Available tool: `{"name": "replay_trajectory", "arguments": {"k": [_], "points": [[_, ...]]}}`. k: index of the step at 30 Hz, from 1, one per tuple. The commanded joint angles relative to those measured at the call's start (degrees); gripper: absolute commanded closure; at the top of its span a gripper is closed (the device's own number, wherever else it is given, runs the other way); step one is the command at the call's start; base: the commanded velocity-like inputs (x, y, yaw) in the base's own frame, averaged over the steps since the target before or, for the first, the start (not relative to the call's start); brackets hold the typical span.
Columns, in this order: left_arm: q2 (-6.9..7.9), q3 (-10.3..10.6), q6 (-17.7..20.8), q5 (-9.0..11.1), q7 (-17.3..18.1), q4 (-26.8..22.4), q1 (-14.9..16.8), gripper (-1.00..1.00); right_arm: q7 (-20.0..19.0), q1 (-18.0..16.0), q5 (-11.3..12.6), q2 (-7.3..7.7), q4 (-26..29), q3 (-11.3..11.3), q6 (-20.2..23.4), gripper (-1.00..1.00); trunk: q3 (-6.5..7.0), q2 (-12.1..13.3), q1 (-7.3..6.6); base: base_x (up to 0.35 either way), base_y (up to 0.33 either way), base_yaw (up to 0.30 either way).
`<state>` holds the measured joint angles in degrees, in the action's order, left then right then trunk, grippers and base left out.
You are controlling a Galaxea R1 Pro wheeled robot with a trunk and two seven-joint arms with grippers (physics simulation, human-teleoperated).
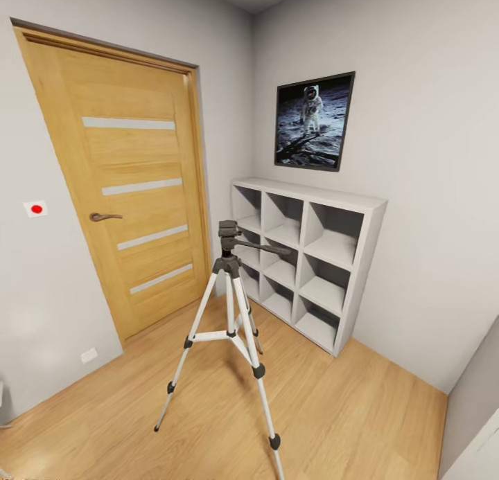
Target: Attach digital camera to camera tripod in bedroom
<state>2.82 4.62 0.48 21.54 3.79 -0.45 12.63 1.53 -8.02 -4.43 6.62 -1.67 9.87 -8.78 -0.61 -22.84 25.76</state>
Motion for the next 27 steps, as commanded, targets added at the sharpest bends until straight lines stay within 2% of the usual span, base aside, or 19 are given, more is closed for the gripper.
{"name": "replay_trajectory", "arguments": {"k": [1,27], "points": [[0.01,0.48,0.04,0.43,0.08,0.01,0.03,1.0,0.15,-0.07,-0.5,0.0,-0.18,0.41,-0.34,-1.0,-0.06,-0.08,0.03,0.0,0.0,0.043],[0.0,0.56,0.04,0.43,0.08,0.01,0.03,1.0,0.11,-0.07,-0.75,-0.06,-0.09,0.41,-0.38,-1.0,-0.06,-0.08,0.03,0.0,0.0,0.004]]}}
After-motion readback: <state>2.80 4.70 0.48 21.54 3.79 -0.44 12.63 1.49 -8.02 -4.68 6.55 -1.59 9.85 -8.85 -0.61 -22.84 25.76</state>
